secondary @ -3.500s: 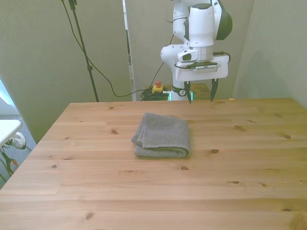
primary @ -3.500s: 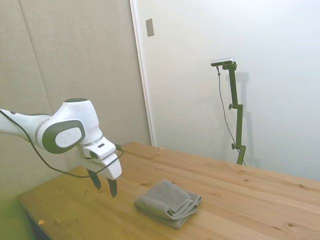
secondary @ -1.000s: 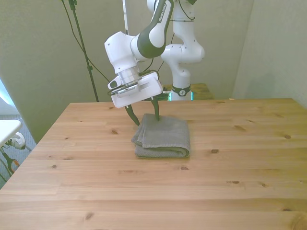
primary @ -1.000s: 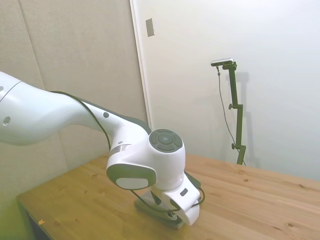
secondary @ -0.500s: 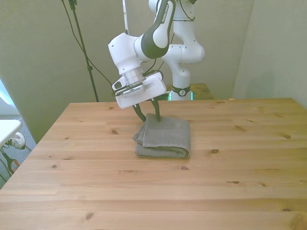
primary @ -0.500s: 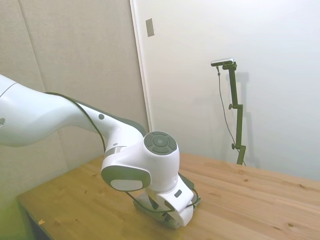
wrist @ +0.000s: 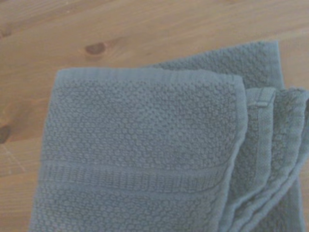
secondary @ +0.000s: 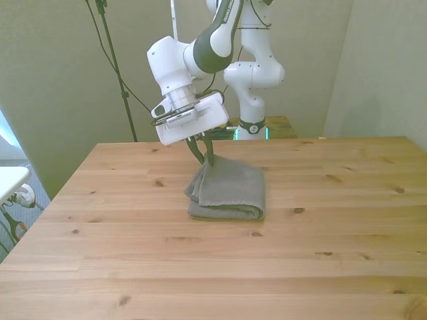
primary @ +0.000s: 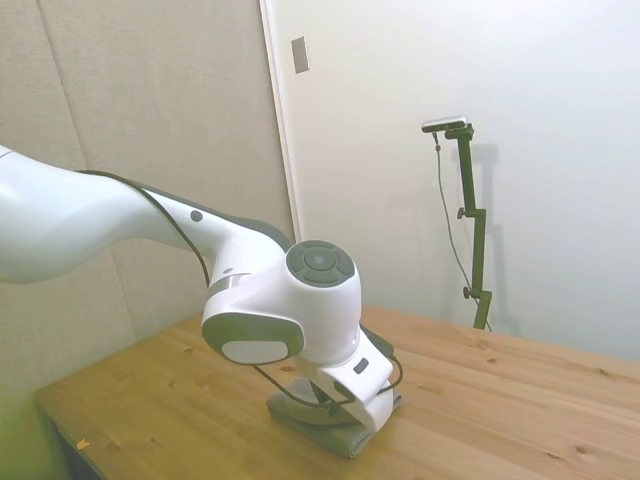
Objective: Unfold the towel
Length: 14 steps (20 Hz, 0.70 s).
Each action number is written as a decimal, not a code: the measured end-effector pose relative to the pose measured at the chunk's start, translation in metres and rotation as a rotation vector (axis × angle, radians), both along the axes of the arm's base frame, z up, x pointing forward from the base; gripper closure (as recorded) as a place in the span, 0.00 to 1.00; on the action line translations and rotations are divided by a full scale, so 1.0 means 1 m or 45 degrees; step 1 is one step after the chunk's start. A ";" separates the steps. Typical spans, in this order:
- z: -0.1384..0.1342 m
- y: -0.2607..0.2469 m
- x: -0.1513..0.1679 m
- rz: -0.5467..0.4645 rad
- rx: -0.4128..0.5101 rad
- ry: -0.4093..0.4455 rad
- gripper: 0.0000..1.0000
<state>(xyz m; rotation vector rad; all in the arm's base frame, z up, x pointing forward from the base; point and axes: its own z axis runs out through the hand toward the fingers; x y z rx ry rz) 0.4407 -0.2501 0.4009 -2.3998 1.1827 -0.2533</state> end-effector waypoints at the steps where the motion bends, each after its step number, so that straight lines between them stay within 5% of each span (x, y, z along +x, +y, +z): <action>1: 0.007 0.003 0.003 0.010 0.000 -0.012 1.00; 10: 0.078 0.124 0.049 0.199 -0.021 -0.123 1.00; 14: 0.087 0.203 0.056 0.329 -0.054 -0.136 1.00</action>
